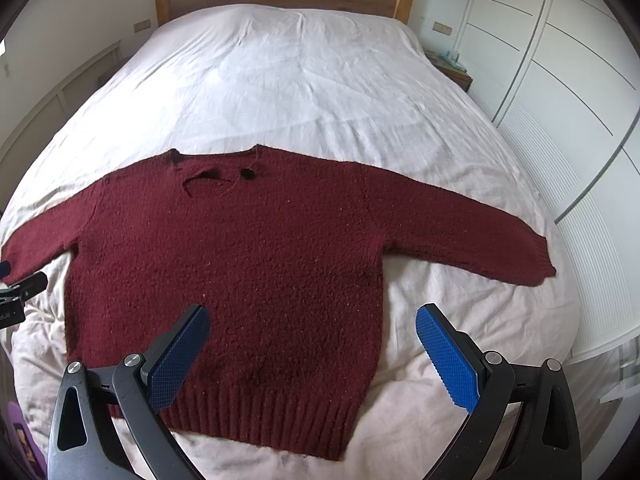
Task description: Fold small clothes
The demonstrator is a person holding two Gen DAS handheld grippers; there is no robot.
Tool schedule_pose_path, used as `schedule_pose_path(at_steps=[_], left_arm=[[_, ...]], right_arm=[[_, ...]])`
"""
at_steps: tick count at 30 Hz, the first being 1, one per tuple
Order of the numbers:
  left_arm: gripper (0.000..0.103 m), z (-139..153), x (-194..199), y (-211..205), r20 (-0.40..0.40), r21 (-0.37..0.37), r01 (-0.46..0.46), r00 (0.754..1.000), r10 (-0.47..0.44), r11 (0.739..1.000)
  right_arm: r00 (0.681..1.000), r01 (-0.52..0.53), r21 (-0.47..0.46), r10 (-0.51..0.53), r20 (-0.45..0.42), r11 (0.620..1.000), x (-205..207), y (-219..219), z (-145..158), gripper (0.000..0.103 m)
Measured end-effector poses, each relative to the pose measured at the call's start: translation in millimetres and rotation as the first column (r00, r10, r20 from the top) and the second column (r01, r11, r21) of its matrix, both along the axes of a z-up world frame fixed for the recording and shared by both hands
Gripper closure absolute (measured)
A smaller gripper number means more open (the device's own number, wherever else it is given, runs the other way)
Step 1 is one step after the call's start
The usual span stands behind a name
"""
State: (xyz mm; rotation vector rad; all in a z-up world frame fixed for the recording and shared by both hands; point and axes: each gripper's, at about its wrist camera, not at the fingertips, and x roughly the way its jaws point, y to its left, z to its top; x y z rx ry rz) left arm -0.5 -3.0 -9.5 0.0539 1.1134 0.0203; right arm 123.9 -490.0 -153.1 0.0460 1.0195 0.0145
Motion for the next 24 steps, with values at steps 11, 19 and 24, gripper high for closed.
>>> schedule_pose_path(at_steps=[11, 19, 24], left_arm=[[0.001, -0.2, -0.7, 0.1, 0.000, 0.001, 0.000, 1.000, 0.000, 1.000], [0.001, -0.6, -1.1, 0.1, -0.001, 0.002, -0.004, 1.000, 0.004, 1.000], [0.001, -0.5, -1.0, 0.2, -0.003, 0.004, -0.002, 1.000, 0.002, 1.000]], right_arm=[[1.000, 0.000, -0.002, 0.000, -0.002, 1.000, 0.4, 1.1, 1.1, 0.001], [1.000, -0.001, -0.004, 0.001, -0.003, 1.000, 0.1, 0.4, 0.8, 0.001], [1.000, -0.002, -0.006, 0.002, -0.004, 1.000, 1.5, 3.1, 1.6, 0.001]])
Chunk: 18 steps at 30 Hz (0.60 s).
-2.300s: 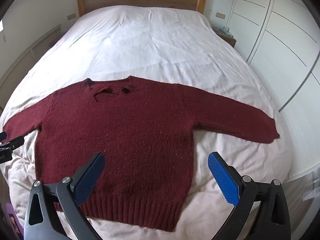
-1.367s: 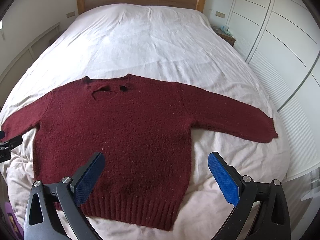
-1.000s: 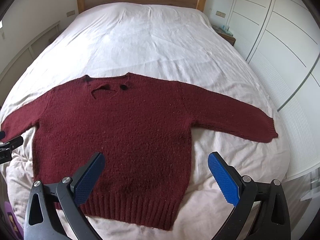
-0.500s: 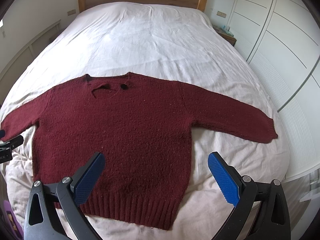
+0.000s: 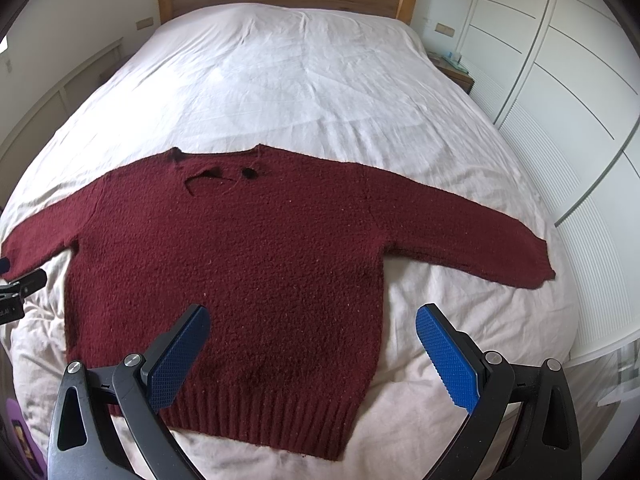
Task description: Fold small clothes
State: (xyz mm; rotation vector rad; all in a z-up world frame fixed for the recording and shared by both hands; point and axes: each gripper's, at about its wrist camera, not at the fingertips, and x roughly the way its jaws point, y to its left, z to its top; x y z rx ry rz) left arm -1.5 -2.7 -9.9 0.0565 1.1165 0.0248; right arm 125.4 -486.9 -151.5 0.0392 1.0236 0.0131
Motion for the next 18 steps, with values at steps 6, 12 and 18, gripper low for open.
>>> schedule_pose_path(at_steps=[6, 12, 18], left_arm=[[0.001, -0.2, -0.1, 0.2, -0.001, -0.003, 0.002, 1.000, -0.002, 1.000], [0.001, -1.4, 1.8, -0.3, -0.004, -0.001, 0.006, 1.000, -0.006, 1.000], [0.001, -1.4, 2.2, -0.4, -0.003, 0.000, 0.005, 1.000, -0.005, 1.000]], right_arm=[[1.000, -0.002, -0.001, 0.002, -0.001, 1.000, 0.5, -0.1, 0.1, 0.001], [1.000, -0.004, -0.003, 0.004, -0.003, 1.000, 1.5, -0.2, 0.4, 0.000], [1.000, -0.004, -0.004, 0.004, -0.004, 1.000, 3.3, -1.1, -0.8, 0.001]])
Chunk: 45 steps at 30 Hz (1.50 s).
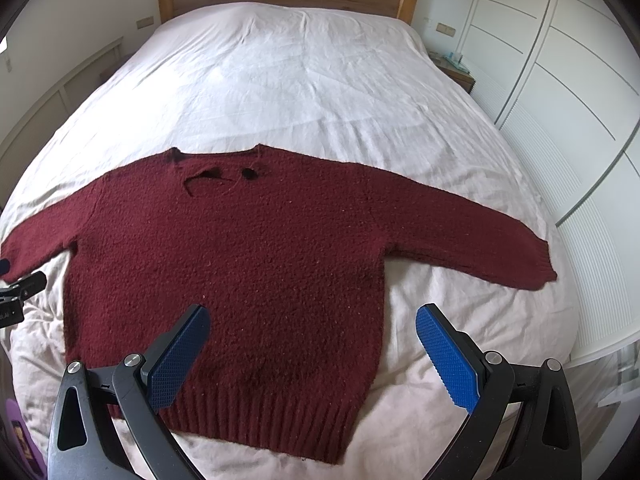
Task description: Fold small clothes
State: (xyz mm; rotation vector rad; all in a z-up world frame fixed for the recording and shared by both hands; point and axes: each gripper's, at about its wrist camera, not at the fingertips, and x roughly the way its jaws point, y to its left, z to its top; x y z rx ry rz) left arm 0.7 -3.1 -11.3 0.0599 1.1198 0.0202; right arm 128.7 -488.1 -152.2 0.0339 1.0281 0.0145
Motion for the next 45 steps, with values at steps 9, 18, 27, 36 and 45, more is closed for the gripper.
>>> schedule_pose_path(at_steps=[9, 18, 27, 36, 45], left_arm=[[0.001, -3.1, 11.0, -4.0, 0.023, 0.030, 0.019, 1.000, -0.019, 0.999], [0.001, -18.4, 42.8, -16.8, 0.011, 0.037, 0.081, 0.997, -0.082, 0.996], [0.001, -40.1, 74.8, -30.5, -0.026, 0.021, 0.124, 0.992, -0.123, 0.992], [0.001, -67.9, 94.5, -20.7, -0.088, 0.049, 0.090, 0.992, -0.086, 0.995], [0.001, -88.8, 97.8, -3.2, -0.133, 0.051, 0.045, 0.990, -0.038, 0.998]], right_arm=[[0.999, 0.043, 0.020, -0.043, 0.006, 0.999, 20.0, -33.9, -22.4, 0.001], [0.979, 0.201, 0.094, -0.199, -0.034, 0.975, 62.7, -144.7, -82.7, 0.001], [0.900, 0.399, 0.016, -0.388, -0.200, 0.917, 104.6, -255.0, -165.1, 0.001], [0.731, 0.672, 0.156, -0.613, -0.301, 0.724, 104.9, -347.5, -216.8, 0.001], [0.663, 0.739, 0.159, -0.666, -0.343, 0.654, 116.1, -379.7, -237.0, 0.002]])
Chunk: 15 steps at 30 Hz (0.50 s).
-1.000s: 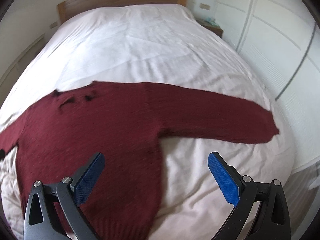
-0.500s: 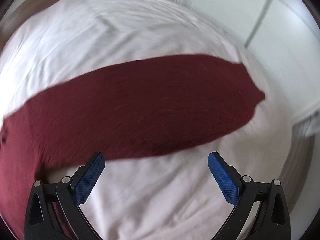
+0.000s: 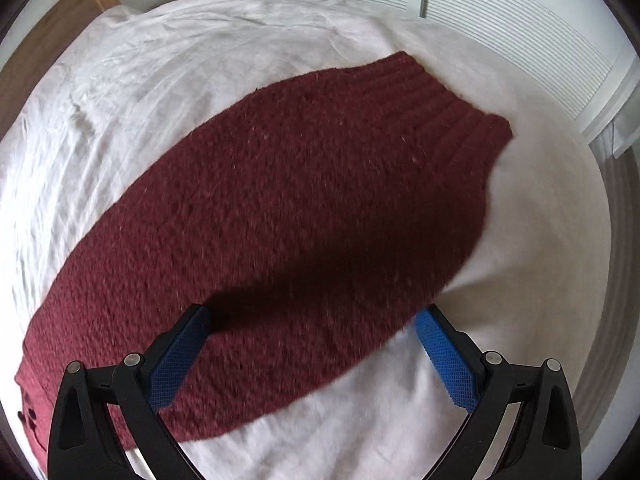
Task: Fold small clothes
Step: 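Lower the right tool onto the sweater sleeve and close on it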
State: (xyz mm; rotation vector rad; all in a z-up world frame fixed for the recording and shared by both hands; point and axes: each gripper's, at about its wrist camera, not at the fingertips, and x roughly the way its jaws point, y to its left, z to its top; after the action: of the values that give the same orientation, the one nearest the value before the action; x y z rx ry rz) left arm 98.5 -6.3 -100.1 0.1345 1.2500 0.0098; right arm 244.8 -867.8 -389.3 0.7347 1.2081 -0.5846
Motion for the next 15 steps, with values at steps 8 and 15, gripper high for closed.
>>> schedule_pose_path(at_steps=[8, 15], left_arm=[[0.001, -8.0, -1.8, 4.5, -0.016, 0.002, 0.014, 1.000, -0.014, 1.000], [0.001, -5.9, -3.5, 5.4, 0.000, -0.005, 0.018, 1.000, -0.018, 1.000]], right_arm=[[0.998, -0.020, 0.049, 0.017, 0.061, 0.999, 14.9, -11.4, 12.5, 0.087], [0.970, -0.183, -0.102, 0.197, 0.141, 0.978, 29.3, 29.9, 77.7, 0.088]])
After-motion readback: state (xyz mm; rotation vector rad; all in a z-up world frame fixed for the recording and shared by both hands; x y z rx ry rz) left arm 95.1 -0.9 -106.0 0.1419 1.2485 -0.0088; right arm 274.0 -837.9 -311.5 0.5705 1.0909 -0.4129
